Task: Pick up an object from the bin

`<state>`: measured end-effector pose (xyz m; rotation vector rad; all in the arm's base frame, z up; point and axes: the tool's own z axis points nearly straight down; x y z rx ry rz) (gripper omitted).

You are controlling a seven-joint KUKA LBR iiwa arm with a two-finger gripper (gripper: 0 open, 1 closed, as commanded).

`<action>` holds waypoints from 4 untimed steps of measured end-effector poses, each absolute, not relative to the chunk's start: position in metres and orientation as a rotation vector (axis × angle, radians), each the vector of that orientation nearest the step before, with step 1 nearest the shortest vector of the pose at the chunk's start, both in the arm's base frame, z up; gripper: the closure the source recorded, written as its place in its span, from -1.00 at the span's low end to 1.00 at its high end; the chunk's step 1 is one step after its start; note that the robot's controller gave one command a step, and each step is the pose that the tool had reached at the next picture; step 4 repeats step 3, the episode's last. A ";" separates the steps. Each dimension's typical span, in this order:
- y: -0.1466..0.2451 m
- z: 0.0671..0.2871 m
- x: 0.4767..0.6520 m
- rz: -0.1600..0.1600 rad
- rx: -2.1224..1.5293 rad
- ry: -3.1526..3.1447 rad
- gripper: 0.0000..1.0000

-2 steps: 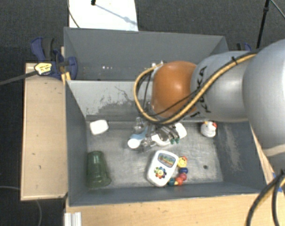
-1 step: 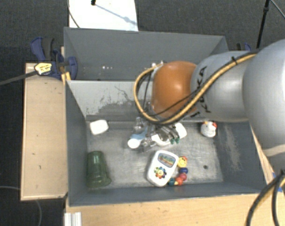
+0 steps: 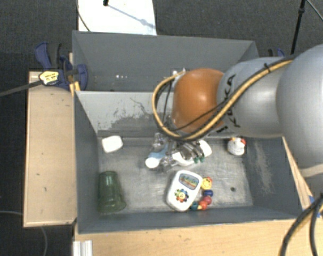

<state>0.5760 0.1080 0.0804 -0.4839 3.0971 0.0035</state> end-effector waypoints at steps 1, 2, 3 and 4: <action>0.107 0.097 0.574 0.002 -0.484 3.105 1.00; 0.108 0.112 0.576 0.001 -0.481 3.100 1.00; 0.108 0.119 0.576 0.001 -0.479 3.098 1.00; 0.108 0.119 0.576 0.001 -0.479 3.098 1.00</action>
Offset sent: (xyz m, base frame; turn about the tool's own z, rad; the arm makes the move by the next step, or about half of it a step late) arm 0.0001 -0.0001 0.0470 0.0000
